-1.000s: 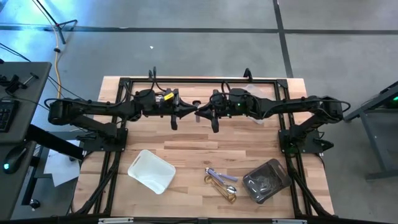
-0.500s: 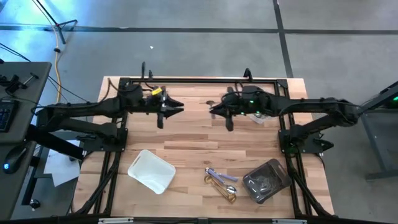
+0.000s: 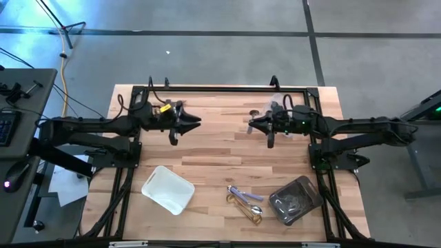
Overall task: Sort silverware by color (type)
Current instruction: Put the violet spoon into the black bin
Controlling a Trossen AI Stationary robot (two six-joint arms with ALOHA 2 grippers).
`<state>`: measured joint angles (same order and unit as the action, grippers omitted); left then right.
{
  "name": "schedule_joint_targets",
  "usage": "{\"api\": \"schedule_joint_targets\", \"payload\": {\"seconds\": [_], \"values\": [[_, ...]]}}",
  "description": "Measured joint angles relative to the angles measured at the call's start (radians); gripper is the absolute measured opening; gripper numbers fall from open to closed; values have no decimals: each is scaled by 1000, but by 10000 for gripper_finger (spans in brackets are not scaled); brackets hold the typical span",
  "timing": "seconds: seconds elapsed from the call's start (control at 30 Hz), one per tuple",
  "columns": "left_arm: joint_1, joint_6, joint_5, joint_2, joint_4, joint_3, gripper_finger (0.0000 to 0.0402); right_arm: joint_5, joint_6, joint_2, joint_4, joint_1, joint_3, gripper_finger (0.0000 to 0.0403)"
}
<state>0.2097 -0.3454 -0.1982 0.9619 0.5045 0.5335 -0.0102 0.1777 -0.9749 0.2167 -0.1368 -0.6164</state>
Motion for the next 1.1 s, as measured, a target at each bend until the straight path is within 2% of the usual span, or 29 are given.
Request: {"api": "schedule_joint_targets", "payload": {"seconds": [0.33,0.4,0.5,0.57,1.1], "values": [[-17,64,-1,0,-5,1,89,20,1,-14,28,0,-5,16],[-17,76,-2,0,-7,1,70,25,0,-14,35,0,-5,16],[-17,86,-1,0,-8,1,22,29,0,-14,35,0,-5,16],[-17,86,-1,0,-14,1,7,40,1,-14,36,0,-5,16],[-14,94,4,0,-38,2,0,48,1,-14,35,0,-5,16]]}}
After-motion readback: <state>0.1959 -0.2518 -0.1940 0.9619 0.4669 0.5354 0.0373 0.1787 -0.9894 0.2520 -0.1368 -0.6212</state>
